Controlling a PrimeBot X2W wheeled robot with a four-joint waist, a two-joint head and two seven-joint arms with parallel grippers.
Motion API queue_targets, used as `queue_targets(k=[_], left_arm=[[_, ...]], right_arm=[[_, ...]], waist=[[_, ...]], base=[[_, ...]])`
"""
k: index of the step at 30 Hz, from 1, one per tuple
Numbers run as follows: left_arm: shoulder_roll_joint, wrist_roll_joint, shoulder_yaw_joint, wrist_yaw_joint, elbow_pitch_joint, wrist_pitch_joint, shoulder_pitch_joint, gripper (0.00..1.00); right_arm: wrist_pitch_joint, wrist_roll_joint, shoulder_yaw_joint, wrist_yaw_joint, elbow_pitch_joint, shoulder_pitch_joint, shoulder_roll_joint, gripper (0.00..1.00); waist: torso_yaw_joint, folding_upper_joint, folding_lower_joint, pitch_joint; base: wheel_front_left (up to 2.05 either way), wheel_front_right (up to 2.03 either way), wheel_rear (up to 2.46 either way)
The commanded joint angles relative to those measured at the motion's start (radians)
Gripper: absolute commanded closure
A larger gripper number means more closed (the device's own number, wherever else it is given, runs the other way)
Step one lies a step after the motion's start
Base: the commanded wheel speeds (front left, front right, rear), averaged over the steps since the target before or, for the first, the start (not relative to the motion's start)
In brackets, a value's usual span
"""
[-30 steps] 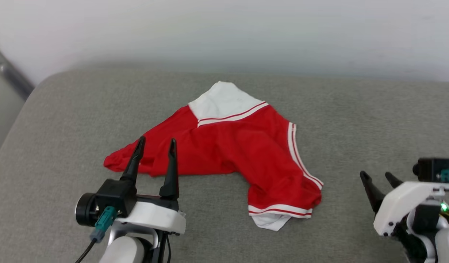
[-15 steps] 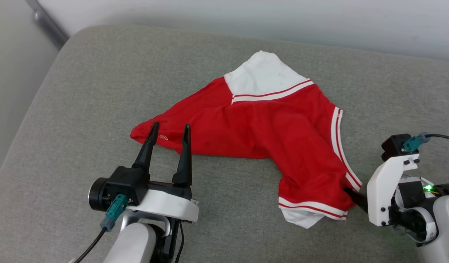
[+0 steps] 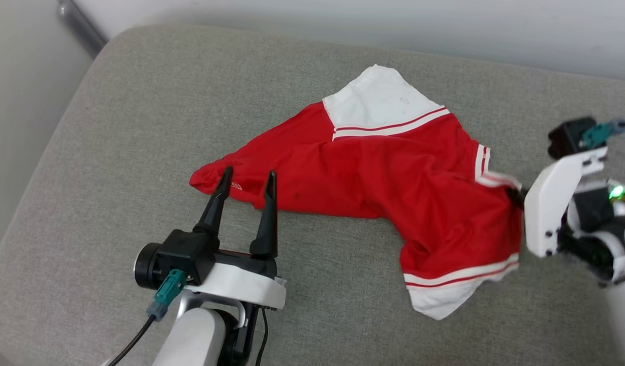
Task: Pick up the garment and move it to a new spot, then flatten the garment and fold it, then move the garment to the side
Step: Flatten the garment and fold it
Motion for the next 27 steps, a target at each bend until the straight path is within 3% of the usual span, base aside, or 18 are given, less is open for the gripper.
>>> queue_targets(k=[1, 8, 17, 18, 19, 20, 27], left_arm=[[-0.007, 0.008, -0.003, -0.010, 0.001, -0.005, -0.012, 0.00], [-0.028, 0.017, -0.031, -0.041, -0.005, -0.004, -0.055, 0.00], [-0.038, 0.019, -0.042, -0.050, 0.008, -0.004, -0.078, 0.00], [-0.038, 0.021, -0.041, -0.049, 0.011, -0.004, -0.077, 0.00], [-0.039, 0.021, -0.039, -0.049, 0.015, -0.004, -0.075, 0.00], [-0.039, 0.022, -0.036, -0.048, 0.019, -0.004, -0.073, 0.00], [-0.024, 0.042, 0.009, -0.041, 0.038, -0.004, -0.042, 0.00]], right_arm=[[-0.025, -0.017, -0.006, 0.000, 0.009, -0.071, -0.020, 1.00], [-0.108, -0.052, -0.029, 0.000, 0.102, -0.257, -0.049, 1.00], [-0.276, -0.061, -0.018, 0.000, 0.311, -0.290, -0.014, 1.00], [-0.305, -0.061, -0.014, 0.000, 0.339, -0.281, -0.010, 0.88], [-0.348, -0.061, -0.017, 0.000, 0.359, -0.277, -0.004, 0.58], [-0.381, -0.060, -0.012, 0.000, 0.380, -0.271, 0.004, 0.00], [-0.622, -0.020, 0.038, 0.000, 0.430, -0.232, 0.036, 0.00]], waist=[[0.006, 0.0000, -0.0001, 0.014], [0.048, 0.0000, -0.0001, 0.091], [0.059, 0.0000, -0.0001, 0.134], [0.056, 0.0000, -0.0001, 0.132], [0.052, 0.0000, -0.0001, 0.126], [0.047, 0.0000, -0.0001, 0.118], [-0.017, 0.0000, -0.0001, 0.043]], base=[[0.00, 0.00, 0.00], [0.00, 0.00, 0.00], [0.00, 0.00, 0.00], [0.00, 0.00, 0.00], [0.00, 0.00, 0.00], [0.00, 0.00, 0.00], [0.00, 0.00, 0.00]])
